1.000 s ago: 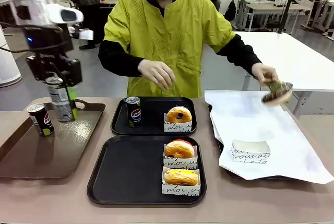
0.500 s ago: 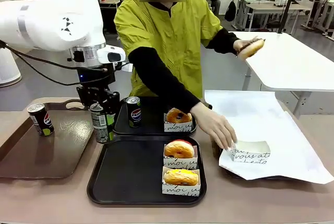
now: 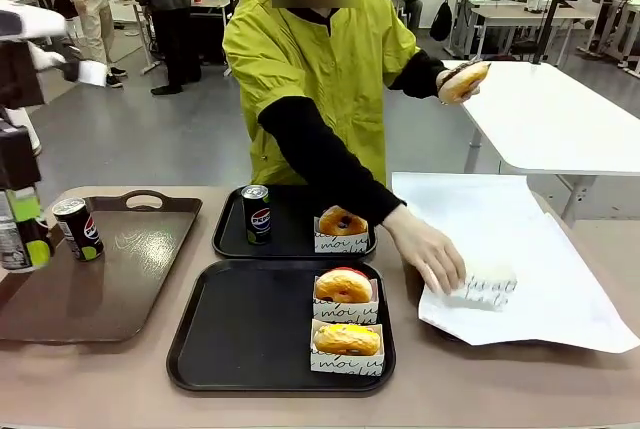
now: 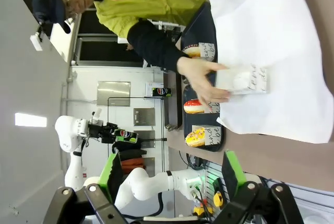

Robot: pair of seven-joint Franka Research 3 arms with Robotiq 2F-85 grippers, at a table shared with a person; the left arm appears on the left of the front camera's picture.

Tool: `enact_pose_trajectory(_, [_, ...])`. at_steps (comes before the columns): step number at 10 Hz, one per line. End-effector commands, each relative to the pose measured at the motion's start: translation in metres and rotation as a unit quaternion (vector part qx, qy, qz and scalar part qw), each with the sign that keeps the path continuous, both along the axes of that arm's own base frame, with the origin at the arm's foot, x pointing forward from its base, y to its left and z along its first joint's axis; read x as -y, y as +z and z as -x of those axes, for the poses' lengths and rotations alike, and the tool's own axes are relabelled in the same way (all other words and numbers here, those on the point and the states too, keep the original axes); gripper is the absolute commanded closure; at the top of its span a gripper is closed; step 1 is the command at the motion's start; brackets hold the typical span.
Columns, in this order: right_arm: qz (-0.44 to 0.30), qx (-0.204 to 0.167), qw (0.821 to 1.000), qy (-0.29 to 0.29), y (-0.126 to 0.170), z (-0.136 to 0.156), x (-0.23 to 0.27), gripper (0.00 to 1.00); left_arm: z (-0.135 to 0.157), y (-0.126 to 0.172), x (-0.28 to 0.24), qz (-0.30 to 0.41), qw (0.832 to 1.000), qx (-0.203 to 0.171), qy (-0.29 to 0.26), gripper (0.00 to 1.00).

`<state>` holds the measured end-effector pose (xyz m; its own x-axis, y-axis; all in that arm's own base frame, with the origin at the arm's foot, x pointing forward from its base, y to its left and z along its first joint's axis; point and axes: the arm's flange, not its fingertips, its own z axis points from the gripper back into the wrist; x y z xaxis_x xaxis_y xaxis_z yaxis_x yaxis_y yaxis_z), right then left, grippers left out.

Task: Set up donuts and drinks on trays.
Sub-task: Pick up one Pepsi coke from the Handle tray and place it on the Flat Tray without a Pepsi coke.

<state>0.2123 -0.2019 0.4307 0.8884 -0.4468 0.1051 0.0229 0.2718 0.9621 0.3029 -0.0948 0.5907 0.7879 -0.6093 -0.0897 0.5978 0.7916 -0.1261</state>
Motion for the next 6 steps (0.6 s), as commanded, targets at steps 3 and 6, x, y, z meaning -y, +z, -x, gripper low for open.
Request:
enact_pose_trajectory(3, [-0.002,0.003,1.0,0.001,0.001,0.0,0.0,0.0,-0.006,-0.002,-0.006,0.005,1.0,0.006,0.01,0.41])
enact_pose_trajectory(6, [-0.002,0.003,1.0,0.001,0.001,0.0,0.0,0.0,-0.006,-0.002,-0.006,0.005,1.0,0.006,0.01,0.41])
